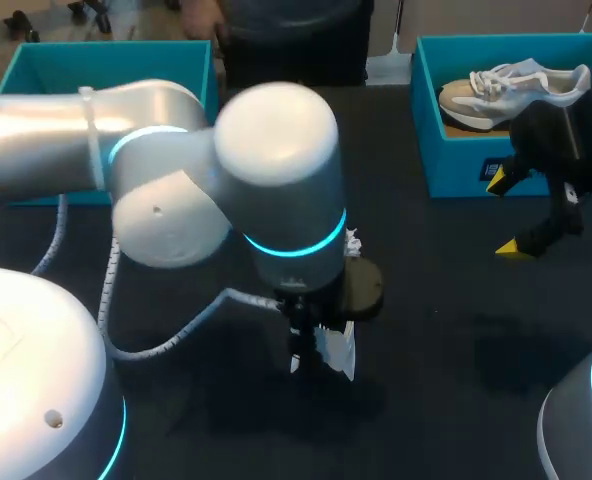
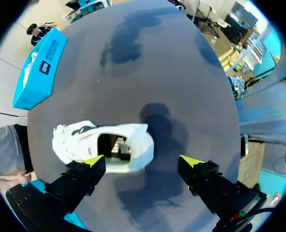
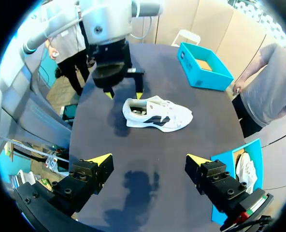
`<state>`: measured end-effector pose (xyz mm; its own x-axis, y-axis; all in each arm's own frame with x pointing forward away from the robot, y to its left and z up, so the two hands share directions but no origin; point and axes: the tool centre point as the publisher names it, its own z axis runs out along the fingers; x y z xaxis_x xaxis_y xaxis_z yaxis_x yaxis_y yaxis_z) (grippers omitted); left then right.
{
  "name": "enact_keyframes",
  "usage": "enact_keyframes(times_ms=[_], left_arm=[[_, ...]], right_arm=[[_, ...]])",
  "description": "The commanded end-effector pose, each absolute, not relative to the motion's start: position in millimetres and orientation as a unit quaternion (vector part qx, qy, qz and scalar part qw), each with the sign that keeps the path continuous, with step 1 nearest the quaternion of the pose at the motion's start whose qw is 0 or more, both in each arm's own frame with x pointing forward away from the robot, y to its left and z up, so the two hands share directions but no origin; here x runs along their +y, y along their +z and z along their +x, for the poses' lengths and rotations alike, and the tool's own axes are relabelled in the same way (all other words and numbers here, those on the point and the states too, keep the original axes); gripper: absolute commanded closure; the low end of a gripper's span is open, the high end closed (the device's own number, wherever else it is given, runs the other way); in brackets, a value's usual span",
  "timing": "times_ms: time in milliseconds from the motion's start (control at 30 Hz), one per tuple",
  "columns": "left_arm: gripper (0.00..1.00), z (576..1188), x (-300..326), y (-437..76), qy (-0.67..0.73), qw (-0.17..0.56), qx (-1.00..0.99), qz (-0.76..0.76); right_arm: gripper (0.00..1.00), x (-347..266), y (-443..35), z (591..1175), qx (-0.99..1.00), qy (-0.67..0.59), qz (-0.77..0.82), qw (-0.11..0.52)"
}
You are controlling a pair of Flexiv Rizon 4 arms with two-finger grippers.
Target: Take the shoe out of the shoebox, open the shoe tongue, remove and reinsert the insole, then place the shoe into the shoebox
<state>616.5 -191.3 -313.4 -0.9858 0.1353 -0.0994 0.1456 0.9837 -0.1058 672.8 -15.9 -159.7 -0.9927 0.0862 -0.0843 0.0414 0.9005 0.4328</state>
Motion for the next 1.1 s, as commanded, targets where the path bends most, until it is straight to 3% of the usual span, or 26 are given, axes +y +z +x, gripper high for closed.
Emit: enact_keyframes(times_ms=[33,633,867,967,1100], left_arm=[[0.00,609.9,-212.0,-351.7,-0.058,0.056,0.995,0.064],[0.03,617.6,-206.8,-399.6,-0.019,0.047,0.998,0.046],[0.24,618.4,-199.7,-405.9,-0.015,0.041,0.998,0.038],[0.51,618.1,-197.0,-403.5,-0.017,0.037,0.998,0.041],[0.69,617.7,-192.8,-403.9,-0.022,0.032,0.999,0.038]], right_arm=[[0.00,-14.4,-160.2,674.9,0.974,0.219,0.033,0.049],[0.00,-14.4,-160.2,674.9,0.974,0.219,0.033,0.049],[0.00,-14.4,-160.2,674.9,0.974,0.219,0.033,0.049],[0.00,-14.4,-160.2,674.9,0.974,0.219,0.033,0.049],[0.00,-14.4,-160.2,674.9,0.974,0.219,0.033,0.049]])
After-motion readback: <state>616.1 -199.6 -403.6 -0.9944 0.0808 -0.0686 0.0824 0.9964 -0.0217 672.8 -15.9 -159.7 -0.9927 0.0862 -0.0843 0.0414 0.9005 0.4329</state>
